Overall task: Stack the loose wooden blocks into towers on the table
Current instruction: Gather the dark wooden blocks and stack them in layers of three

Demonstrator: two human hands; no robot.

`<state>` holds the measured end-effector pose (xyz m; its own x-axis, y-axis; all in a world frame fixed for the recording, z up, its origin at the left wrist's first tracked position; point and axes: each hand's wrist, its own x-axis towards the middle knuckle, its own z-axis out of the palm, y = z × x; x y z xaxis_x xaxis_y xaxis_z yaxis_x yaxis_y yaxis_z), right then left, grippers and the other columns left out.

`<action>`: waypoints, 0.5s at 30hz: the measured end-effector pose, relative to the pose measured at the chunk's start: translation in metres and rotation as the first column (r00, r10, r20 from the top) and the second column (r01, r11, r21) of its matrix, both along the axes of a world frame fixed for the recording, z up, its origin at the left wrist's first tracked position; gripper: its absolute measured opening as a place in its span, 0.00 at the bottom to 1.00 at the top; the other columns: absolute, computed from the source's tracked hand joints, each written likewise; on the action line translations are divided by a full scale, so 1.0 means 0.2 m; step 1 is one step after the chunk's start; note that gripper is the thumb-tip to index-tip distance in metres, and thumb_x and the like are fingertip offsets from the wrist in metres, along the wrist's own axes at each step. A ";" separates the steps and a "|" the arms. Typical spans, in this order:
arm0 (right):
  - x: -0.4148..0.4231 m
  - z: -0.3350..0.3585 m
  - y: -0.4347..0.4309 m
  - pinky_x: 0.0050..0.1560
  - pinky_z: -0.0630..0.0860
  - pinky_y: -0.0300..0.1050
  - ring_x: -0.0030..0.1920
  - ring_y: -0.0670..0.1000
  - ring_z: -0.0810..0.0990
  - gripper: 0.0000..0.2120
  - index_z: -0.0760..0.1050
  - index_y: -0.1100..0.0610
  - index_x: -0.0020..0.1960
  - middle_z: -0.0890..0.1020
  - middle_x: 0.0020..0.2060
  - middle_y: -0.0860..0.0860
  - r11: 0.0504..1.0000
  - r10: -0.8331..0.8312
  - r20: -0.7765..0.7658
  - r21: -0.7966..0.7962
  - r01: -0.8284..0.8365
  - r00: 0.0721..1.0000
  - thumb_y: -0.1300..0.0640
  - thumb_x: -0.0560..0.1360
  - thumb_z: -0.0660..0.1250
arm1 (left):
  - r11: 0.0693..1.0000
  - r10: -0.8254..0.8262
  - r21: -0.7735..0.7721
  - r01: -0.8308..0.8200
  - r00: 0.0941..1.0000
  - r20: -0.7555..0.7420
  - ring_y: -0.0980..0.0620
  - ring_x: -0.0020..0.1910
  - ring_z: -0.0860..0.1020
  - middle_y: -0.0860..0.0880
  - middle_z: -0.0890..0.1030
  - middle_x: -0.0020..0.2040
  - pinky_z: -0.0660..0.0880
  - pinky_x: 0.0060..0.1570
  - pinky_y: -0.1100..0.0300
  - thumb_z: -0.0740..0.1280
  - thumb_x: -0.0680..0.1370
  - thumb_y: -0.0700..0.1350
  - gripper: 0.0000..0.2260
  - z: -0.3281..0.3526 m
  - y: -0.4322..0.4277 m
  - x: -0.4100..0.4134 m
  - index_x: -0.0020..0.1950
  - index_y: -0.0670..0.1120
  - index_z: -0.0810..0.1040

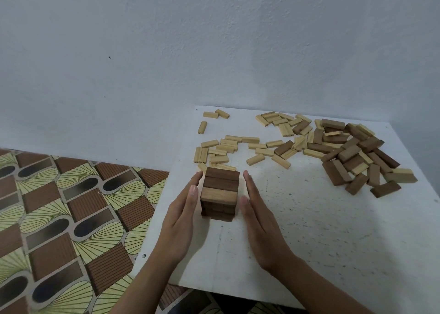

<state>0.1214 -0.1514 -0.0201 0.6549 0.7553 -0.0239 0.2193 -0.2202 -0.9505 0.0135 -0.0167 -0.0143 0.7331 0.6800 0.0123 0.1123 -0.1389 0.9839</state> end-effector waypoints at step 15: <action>0.10 -0.04 -0.04 0.68 0.65 0.40 0.62 0.29 0.69 0.23 0.66 0.38 0.72 0.71 0.62 0.27 0.988 -0.099 -0.010 -0.119 0.097 0.995 0.41 0.76 0.56 | 0.991 0.072 -0.106 -0.085 0.990 -0.120 0.69 0.62 0.74 0.70 0.80 0.56 0.65 0.59 0.69 0.49 0.83 0.59 0.18 -0.01 0.06 -0.01 0.62 0.63 0.77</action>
